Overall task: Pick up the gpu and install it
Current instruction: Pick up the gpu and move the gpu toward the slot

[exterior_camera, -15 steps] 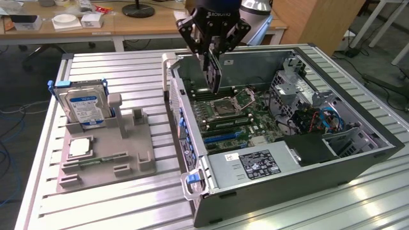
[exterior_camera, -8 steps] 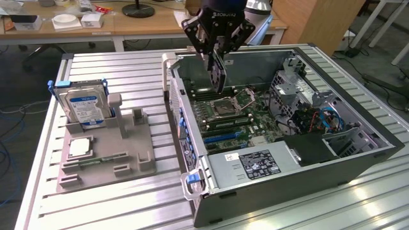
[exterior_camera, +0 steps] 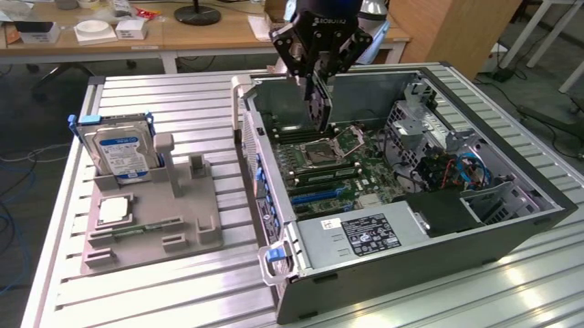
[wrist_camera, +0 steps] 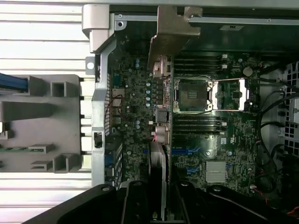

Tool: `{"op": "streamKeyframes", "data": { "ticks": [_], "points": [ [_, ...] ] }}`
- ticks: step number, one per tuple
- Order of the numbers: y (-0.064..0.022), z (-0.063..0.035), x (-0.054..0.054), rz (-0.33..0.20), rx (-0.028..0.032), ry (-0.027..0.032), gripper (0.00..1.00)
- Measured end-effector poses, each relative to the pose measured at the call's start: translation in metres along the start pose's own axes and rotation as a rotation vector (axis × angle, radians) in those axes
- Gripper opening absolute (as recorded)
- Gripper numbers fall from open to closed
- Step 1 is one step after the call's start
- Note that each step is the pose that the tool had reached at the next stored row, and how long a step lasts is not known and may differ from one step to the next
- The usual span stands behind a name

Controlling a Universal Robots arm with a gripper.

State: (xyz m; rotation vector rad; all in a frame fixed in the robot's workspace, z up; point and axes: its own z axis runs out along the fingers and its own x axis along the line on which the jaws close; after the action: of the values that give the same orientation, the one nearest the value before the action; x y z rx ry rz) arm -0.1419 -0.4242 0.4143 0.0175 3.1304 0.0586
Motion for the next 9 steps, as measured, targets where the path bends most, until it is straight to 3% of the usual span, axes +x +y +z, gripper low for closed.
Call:
{"op": "streamKeyframes", "data": {
  "ticks": [6,9],
  "points": [
    [0.0002,0.0004,-0.009,0.0,0.0008,0.0,0.27],
    [0.0003,0.0006,-0.013,0.0,0.0133,-0.001,0.27]
  ]
}}
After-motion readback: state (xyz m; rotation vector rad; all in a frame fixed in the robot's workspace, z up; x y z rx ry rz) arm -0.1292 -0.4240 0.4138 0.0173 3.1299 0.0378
